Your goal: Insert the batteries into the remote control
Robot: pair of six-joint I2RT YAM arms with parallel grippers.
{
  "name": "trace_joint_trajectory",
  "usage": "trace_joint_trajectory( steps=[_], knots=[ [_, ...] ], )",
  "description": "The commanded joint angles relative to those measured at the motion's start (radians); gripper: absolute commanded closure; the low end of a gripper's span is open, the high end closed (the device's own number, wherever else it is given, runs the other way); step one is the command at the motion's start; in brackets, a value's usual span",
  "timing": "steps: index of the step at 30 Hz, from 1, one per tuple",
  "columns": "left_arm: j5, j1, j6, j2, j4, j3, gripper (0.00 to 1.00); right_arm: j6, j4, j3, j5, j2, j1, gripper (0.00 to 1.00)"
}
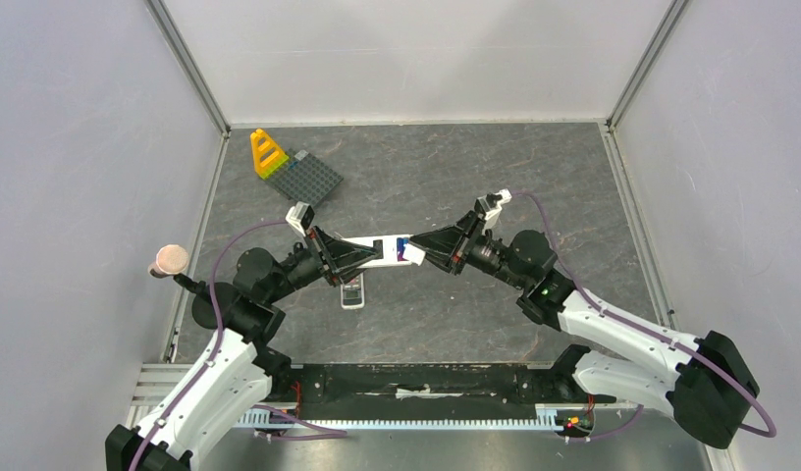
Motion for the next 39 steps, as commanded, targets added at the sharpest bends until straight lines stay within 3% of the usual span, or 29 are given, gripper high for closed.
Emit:
trace_joint_trajectory(
  steps=[1, 11, 16, 27, 39],
  knots=[
    [0.011, 0.001, 0.029, -0.002, 0.012, 0.038, 0.98, -0.137, -0.109, 0.109, -0.047, 0.011, -0.001, 0.75],
    [0.029, 0.000, 0.047, 0.002, -0.011, 0.051, 0.98, -0.345, -0.312, 0.201, -0.089, 0.060, -0.002, 0.74],
    [0.033, -0.001, 0.054, 0.007, -0.019, 0.055, 0.98, -0.418, -0.366, 0.235, -0.096, 0.073, -0.002, 0.69],
    [0.009, 0.000, 0.138, 0.005, -0.145, 0.077, 0.98, -0.473, -0.505, 0.283, -0.089, 0.082, -0.003, 0.66],
    [0.034, 0.000, 0.130, 0.027, -0.148, 0.078, 0.98, -0.418, -0.444, 0.263, -0.114, 0.079, -0.005, 0.53]
  ],
)
